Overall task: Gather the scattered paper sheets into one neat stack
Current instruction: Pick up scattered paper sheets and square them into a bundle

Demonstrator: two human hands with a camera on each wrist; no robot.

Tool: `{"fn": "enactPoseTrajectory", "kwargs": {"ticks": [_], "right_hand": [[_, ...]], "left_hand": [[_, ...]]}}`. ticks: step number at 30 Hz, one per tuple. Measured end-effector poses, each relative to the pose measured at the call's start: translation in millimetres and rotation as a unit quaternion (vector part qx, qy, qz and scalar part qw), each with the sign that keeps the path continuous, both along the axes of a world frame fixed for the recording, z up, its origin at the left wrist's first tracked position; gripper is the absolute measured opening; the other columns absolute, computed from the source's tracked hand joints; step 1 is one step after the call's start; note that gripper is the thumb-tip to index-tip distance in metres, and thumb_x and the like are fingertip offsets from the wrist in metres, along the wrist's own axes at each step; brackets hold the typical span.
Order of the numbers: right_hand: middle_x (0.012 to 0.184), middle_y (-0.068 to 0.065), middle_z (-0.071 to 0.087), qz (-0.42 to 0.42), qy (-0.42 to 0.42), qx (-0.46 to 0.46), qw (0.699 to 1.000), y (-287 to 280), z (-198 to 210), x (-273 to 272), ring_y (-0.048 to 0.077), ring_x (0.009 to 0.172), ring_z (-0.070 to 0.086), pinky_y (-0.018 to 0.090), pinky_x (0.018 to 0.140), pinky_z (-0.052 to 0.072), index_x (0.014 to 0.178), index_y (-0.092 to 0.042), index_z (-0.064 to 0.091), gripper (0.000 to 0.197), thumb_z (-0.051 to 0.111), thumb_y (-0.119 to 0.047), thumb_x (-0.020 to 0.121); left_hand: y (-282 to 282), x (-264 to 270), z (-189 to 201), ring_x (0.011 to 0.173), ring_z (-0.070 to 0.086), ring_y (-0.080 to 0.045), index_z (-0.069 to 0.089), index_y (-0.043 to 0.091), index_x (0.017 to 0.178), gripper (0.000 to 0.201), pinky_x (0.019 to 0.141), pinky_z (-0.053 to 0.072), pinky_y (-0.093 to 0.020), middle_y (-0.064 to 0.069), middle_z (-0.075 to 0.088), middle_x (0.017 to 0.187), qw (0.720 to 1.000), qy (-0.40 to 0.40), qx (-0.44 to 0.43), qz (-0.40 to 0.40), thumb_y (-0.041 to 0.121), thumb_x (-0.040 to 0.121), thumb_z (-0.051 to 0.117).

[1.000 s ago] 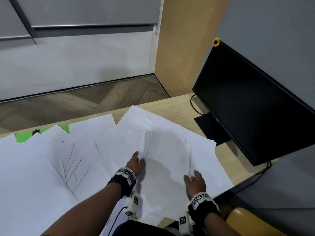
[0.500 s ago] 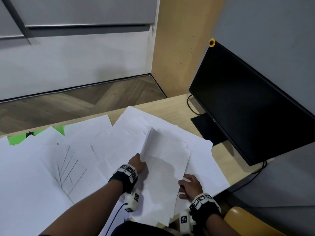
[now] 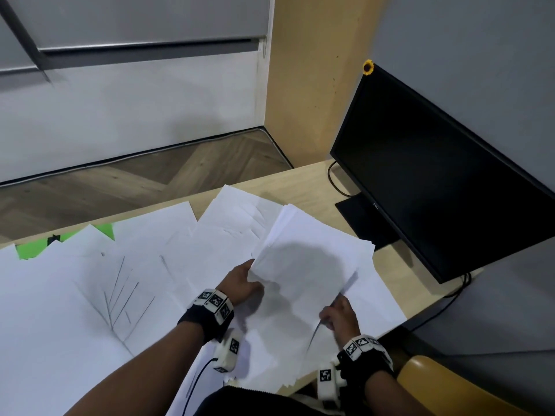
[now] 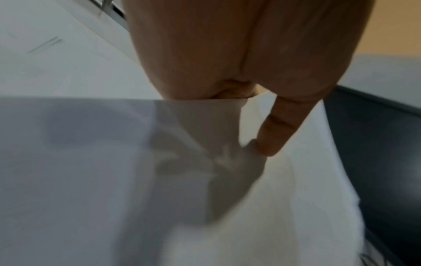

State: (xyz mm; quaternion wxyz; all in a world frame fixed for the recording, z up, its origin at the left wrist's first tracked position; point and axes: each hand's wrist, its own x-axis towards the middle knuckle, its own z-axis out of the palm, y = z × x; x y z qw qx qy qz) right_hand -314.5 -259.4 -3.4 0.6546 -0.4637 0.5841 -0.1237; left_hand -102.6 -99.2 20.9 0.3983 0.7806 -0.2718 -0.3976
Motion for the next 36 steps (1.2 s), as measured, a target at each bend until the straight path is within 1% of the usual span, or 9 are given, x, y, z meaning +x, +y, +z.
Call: {"fn": "enactPoseTrajectory", "kwargs": {"ticks": [2, 4, 9, 12, 16, 21, 28, 32, 36], "right_hand": [[0.061, 0.006, 0.060, -0.011, -0.004, 0.012, 1.000, 1.6, 4.4, 8.3, 0.023, 0.062, 0.057, 0.028, 0.060, 0.046, 0.077, -0.002, 0.062, 0.041, 0.067, -0.005, 0.036], [0.069, 0.012, 0.060, -0.038, -0.029, 0.008, 0.999, 5.2, 8.9, 16.5, 0.027, 0.070, 0.058, 0.034, 0.068, 0.048, 0.076, 0.001, 0.059, 0.047, 0.072, -0.007, 0.031], [0.073, 0.007, 0.063, -0.071, -0.092, -0.102, 0.988, 6.8, 68.4, 49.0, 0.025, 0.075, 0.058, 0.038, 0.075, 0.048, 0.075, -0.007, 0.061, 0.023, 0.065, 0.014, 0.067], [0.079, 0.005, 0.065, -0.074, -0.140, -0.179, 0.971, 2.9, 107.3, 62.4, 0.021, 0.070, 0.061, 0.023, 0.066, 0.052, 0.084, -0.005, 0.062, 0.025, 0.065, 0.016, 0.072], [0.088, -0.005, 0.063, -0.058, -0.211, -0.250, 0.943, 0.2, 137.3, 68.3, 0.005, 0.075, 0.066, 0.003, 0.064, 0.045, 0.101, -0.006, 0.057, 0.039, 0.066, 0.021, 0.074], [0.096, 0.008, 0.069, -0.016, -0.151, -0.257, 0.955, 2.1, 116.3, 65.4, 0.024, 0.091, 0.066, 0.009, 0.071, 0.047, 0.105, 0.001, 0.062, 0.038, 0.076, 0.006, 0.071], [0.071, -0.002, 0.072, 0.003, -0.171, -0.179, 0.969, 11.0, 114.2, 83.2, 0.021, 0.069, 0.066, 0.026, 0.063, 0.050, 0.077, -0.007, 0.068, 0.023, 0.070, -0.009, 0.054], [0.076, 0.001, 0.072, -0.011, -0.182, -0.197, 0.963, 5.8, 115.3, 81.0, 0.021, 0.072, 0.066, 0.028, 0.068, 0.052, 0.077, -0.009, 0.069, 0.019, 0.071, -0.009, 0.057], [0.073, 0.002, 0.068, 0.001, -0.156, -0.177, 0.972, 4.4, 110.5, 77.8, 0.022, 0.070, 0.062, 0.021, 0.060, 0.049, 0.075, -0.010, 0.066, 0.019, 0.069, 0.008, 0.072]], "left_hand": [[-3.4, 1.1, 10.6, 0.093, 0.067, -0.004, 0.063, 0.044, 0.093, 0.041, 0.088, 0.051, -0.022, 0.013, 0.073, 0.098, 1.000, 0.012, -0.025, 0.011, 0.039, 0.052, 0.061], [-6.7, 1.1, 19.8, 0.086, 0.067, -0.008, 0.065, 0.038, 0.087, 0.035, 0.082, 0.052, -0.025, 0.008, 0.074, 0.093, 0.999, 0.020, -0.038, 0.029, 0.031, 0.054, 0.062], [-12.3, 9.6, 45.2, 0.075, 0.064, -0.002, 0.063, 0.039, 0.089, 0.034, 0.072, 0.050, -0.027, 0.016, 0.071, 0.086, 0.990, 0.007, -0.105, 0.099, 0.021, 0.061, 0.060], [-18.2, 20.6, 67.3, 0.079, 0.067, -0.019, 0.067, 0.026, 0.082, 0.028, 0.076, 0.054, -0.043, 0.002, 0.074, 0.084, 0.974, 0.021, -0.153, 0.168, 0.025, 0.054, 0.065], [-22.5, 31.3, 92.1, 0.091, 0.069, -0.030, 0.067, 0.019, 0.088, 0.033, 0.081, 0.055, -0.045, -0.006, 0.073, 0.091, 0.960, 0.054, -0.180, 0.208, 0.014, 0.055, 0.068], [-16.7, 32.9, 93.9, 0.094, 0.067, -0.028, 0.066, 0.020, 0.094, 0.038, 0.082, 0.053, -0.044, -0.005, 0.073, 0.095, 0.963, 0.056, -0.176, 0.195, 0.014, 0.057, 0.067], [-23.1, 25.4, 98.2, 0.089, 0.069, -0.028, 0.070, 0.019, 0.089, 0.027, 0.078, 0.054, -0.039, -0.004, 0.074, 0.091, 0.946, 0.095, -0.182, 0.250, 0.014, 0.063, 0.069], [-16.2, 30.7, 99.2, 0.086, 0.068, -0.025, 0.069, 0.019, 0.089, 0.032, 0.075, 0.054, -0.036, -0.003, 0.073, 0.089, 0.944, 0.101, -0.186, 0.253, 0.012, 0.057, 0.068], [-11.2, 32.2, 83.7, 0.098, 0.066, -0.035, 0.069, 0.014, 0.091, 0.038, 0.087, 0.054, -0.049, -0.011, 0.073, 0.098, 0.967, 0.101, -0.121, 0.199, 0.012, 0.053, 0.067]]}}
